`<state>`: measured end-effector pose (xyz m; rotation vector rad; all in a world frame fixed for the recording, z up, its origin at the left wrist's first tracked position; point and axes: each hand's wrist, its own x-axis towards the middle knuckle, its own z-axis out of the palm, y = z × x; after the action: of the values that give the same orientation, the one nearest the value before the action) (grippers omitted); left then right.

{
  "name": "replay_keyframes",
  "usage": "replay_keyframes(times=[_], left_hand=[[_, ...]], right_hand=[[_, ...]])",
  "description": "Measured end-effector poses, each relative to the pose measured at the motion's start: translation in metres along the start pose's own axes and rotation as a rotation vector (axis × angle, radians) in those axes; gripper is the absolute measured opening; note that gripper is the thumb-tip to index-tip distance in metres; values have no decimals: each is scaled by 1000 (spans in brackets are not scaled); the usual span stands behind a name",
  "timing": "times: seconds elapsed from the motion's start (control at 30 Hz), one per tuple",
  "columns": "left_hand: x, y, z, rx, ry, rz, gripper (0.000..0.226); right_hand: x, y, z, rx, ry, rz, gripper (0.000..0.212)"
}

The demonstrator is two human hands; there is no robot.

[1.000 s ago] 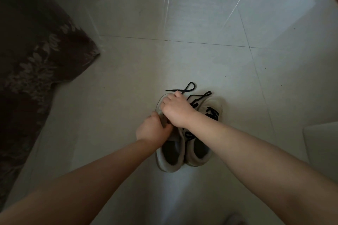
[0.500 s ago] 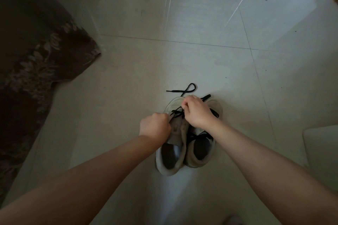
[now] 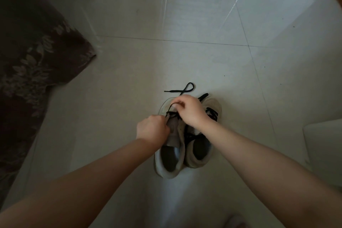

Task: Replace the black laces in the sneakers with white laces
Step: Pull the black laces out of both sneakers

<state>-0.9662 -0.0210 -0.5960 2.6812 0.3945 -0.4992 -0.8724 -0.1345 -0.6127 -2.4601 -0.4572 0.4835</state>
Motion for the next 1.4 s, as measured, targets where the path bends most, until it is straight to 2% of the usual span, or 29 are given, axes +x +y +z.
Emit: replay_keyframes(times=[0.07, 0.1, 0.17, 0.23, 0.33, 0.43, 0.53, 0.63, 0.7, 0.73, 0.87, 0.93, 1.0, 1.07, 1.13, 1.2, 1.27, 1.33, 1.4], left_hand=[[0, -2, 0, -33, 23, -15, 22], [1, -1, -1, -40, 32, -8, 23], [2, 0, 0, -22, 32, 20, 25], [2, 3, 1, 25, 27, 50, 25], [1, 4, 3, 77, 27, 68, 25], [0, 6, 1, 83, 19, 86, 25], [-2, 5, -2, 76, 6, 91, 25], [-2, 4, -3, 72, 3, 73, 25], [-1, 4, -4, 64, -7, 49, 23], [-1, 4, -5, 61, -12, 41, 22], [-1, 0, -3, 48, -21, 40, 20], [-1, -1, 0, 45, -32, 47, 21], [-1, -1, 2, 42, -42, 55, 21], [-2, 0, 3, 40, -33, 56, 22], [-3, 1, 3, 45, -17, 57, 24], [-4, 2, 3, 52, -14, 65, 25], [-4, 2, 2, 58, -16, 73, 25], [-4, 2, 1, 55, -21, 71, 24], [-5, 1, 1, 53, -25, 56, 24]], right_hand=[[1, 4, -5, 316, 91, 263, 17], [1, 9, -8, 345, 96, 331, 17], [0, 16, -11, 249, 64, 320, 14], [-2, 17, -13, 12, 24, 119, 20], [-6, 6, -11, -426, -117, -299, 44], [-6, -8, -4, -674, -195, -550, 30], [-6, -8, 4, -778, -77, -635, 12], [-7, -6, 14, -814, 14, -672, 23], [-10, -4, 14, -787, 64, -613, 24], [-12, -4, 9, -761, 85, -528, 24], [-9, 11, -21, -514, 176, 28, 30], [-6, 18, -30, -460, 138, 141, 23], [-8, 17, -28, -474, 96, 35, 22], [-13, 10, -19, -444, 71, -236, 30], [-17, 2, -11, -465, -49, -433, 35], [-14, -2, -3, -605, -183, -504, 35], [-14, -4, 4, -740, -173, -559, 25], [-15, -3, 9, -746, -115, -618, 15], [-14, -2, 10, -740, -23, -609, 15]])
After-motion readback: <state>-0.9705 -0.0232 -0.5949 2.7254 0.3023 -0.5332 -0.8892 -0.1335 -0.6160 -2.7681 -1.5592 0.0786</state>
